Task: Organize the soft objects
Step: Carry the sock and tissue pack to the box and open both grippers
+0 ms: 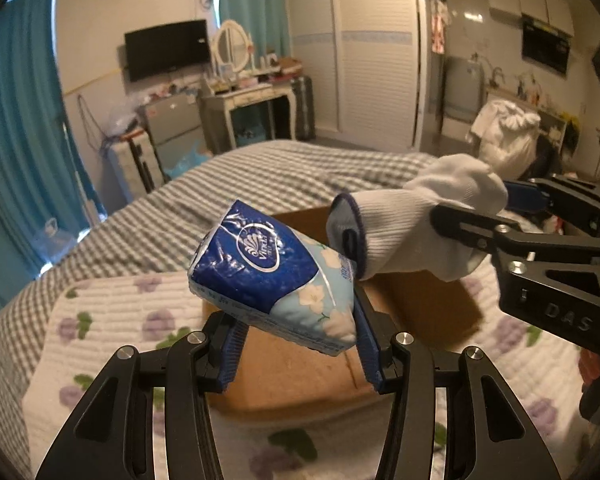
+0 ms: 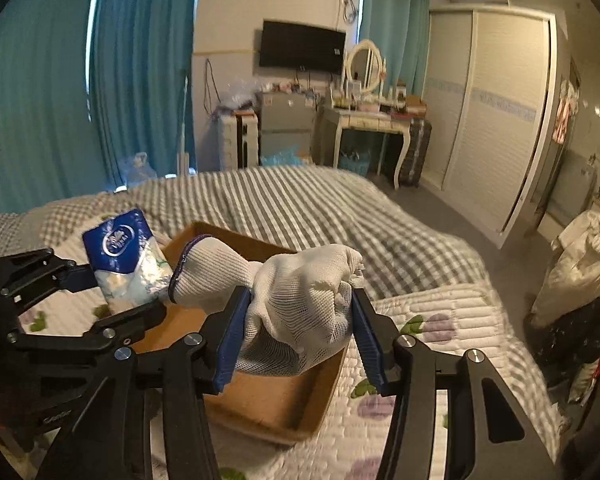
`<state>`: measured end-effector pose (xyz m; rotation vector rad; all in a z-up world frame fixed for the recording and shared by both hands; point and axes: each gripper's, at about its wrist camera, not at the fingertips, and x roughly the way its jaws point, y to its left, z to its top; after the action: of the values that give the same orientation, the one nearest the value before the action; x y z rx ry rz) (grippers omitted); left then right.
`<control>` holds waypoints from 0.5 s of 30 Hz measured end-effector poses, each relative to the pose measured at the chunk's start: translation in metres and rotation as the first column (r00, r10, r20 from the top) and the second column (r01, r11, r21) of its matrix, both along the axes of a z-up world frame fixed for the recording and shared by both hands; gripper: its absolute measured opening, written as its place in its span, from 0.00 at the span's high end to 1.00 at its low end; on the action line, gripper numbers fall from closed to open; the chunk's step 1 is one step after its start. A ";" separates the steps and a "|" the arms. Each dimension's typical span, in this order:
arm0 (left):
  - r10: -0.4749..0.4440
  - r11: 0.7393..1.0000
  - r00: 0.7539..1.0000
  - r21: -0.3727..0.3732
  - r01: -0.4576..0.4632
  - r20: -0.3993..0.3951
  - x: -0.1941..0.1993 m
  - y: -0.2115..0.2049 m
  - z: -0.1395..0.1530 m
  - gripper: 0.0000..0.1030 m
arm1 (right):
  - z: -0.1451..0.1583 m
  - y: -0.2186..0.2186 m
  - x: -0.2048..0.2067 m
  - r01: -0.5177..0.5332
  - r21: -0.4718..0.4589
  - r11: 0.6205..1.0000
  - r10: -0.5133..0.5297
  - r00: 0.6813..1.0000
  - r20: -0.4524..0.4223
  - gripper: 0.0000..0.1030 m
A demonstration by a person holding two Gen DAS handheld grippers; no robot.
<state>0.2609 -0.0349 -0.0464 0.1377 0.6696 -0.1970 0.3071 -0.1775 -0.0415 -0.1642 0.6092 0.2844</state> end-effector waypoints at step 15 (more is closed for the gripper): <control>0.107 0.993 0.992 0.053 -0.110 0.062 -0.013 0.005 0.022 0.18 | 0.015 -0.028 -0.006 0.032 0.121 0.992 -0.033 0.999 0.011 0.28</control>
<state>0.2480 -0.0303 -0.0245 0.1599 0.6227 -0.0693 0.3006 -0.2055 -0.0269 -0.0390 0.5799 0.2879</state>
